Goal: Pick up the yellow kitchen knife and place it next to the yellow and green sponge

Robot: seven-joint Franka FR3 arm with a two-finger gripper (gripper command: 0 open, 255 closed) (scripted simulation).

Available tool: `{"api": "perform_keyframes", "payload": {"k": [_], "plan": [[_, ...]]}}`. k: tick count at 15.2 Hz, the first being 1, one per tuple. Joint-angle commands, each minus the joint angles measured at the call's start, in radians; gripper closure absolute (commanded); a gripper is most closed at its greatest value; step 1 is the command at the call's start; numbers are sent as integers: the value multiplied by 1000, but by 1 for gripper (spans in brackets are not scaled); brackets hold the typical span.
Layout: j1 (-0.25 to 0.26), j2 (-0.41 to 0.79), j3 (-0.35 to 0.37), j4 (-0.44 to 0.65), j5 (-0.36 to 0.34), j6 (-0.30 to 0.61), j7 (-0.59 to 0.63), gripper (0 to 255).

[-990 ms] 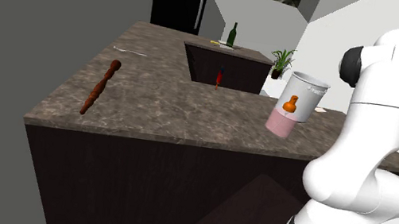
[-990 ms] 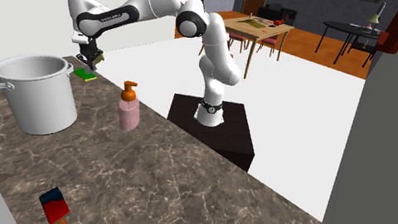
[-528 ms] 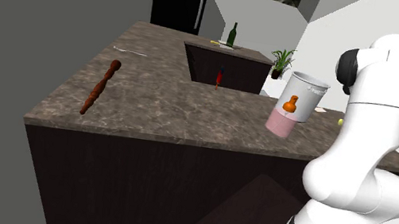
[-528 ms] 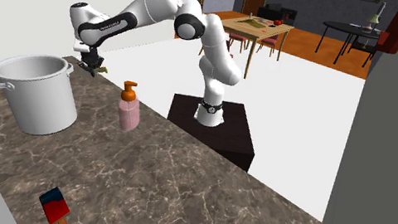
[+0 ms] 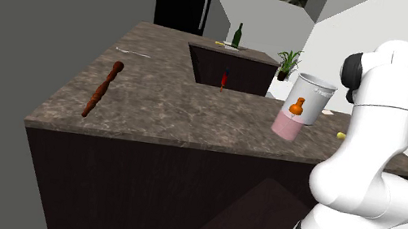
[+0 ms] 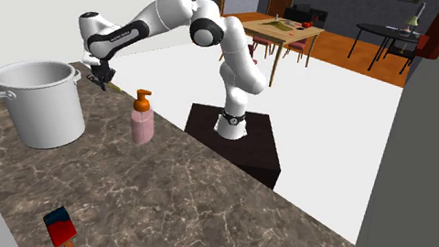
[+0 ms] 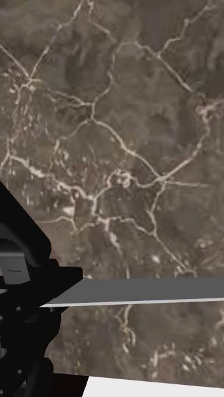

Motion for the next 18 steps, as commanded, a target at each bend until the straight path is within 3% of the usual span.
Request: {"api": "perform_keyframes", "payload": {"k": [1,5,6,11,15,18], "plan": [[0,1,1,-3,1,4,-1,255],[0,1,1,-3,1,4,-1,255],[0,1,1,-3,1,4,-1,0],[0,1,1,-3,1,4,-1,0],[31,-56,-33,50,-46,-96,29,0],[31,-56,-33,50,-46,-96,29,0]]}}
